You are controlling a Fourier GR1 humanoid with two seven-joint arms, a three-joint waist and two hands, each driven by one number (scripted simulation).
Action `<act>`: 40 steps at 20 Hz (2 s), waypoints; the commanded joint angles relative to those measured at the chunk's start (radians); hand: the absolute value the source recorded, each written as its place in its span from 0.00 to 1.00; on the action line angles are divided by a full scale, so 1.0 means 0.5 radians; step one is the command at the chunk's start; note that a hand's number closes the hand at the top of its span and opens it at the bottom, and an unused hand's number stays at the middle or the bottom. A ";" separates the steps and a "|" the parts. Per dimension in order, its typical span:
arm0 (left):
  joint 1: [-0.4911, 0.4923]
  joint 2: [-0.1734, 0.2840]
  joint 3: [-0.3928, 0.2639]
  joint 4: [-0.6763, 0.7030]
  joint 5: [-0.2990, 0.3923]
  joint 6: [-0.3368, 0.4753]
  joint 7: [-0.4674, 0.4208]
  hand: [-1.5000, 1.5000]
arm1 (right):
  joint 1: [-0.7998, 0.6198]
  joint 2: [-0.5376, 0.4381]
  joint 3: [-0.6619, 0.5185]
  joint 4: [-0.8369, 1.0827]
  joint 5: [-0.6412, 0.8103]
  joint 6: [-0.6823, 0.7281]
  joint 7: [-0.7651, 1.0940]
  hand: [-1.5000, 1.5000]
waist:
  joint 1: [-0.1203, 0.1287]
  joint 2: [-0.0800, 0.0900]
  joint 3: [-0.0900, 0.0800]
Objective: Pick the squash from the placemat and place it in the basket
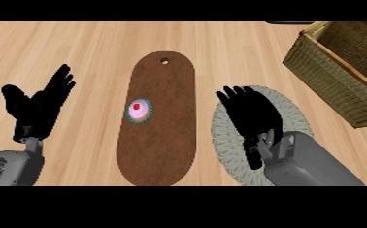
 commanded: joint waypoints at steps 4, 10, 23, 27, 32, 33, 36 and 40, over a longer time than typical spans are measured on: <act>-0.090 -0.063 0.017 -0.045 -0.061 -0.012 0.146 0.50 | 0.109 0.029 0.011 0.343 0.325 -0.146 -0.239 0.00 | 0.011 0.002 -0.001; -0.056 -0.097 0.104 0.059 -0.100 -0.103 0.012 0.50 | 0.230 -0.015 -0.071 0.335 0.408 -0.019 -0.313 0.00 | 0.005 0.001 -0.002; -0.084 -0.191 0.190 0.030 -0.258 -0.144 0.077 0.50 | 0.417 0.022 -0.348 0.092 0.468 0.206 -0.557 0.00 | 0.002 -0.001 -0.002; -0.066 -0.171 0.247 -0.132 -0.231 -0.187 0.224 0.50 | 0.410 0.108 -0.334 0.134 0.555 0.231 -0.587 0.00 | 0.009 -0.001 -0.001; -0.101 -0.215 0.265 0.107 -0.299 -0.222 0.050 0.50 | 0.578 -0.107 -0.328 -0.086 0.675 0.232 -0.684 0.00 | -0.004 0.000 -0.002; 0.013 -0.235 0.230 -0.130 -0.279 -0.218 0.158 0.50 | 0.532 0.135 -0.266 -0.109 0.702 0.365 -0.420 0.00 | 0.006 -0.003 -0.002; 0.011 -0.211 0.308 -0.115 -0.272 -0.242 0.128 0.50 | 0.567 0.071 -0.233 0.014 0.821 0.247 -0.567 0.00 | 0.009 -0.002 -0.002; -0.065 -0.283 0.291 -0.027 -0.331 -0.195 0.125 0.50 | 0.526 -0.046 -0.215 0.303 0.965 -0.028 -0.872 0.00 | 0.011 0.001 -0.001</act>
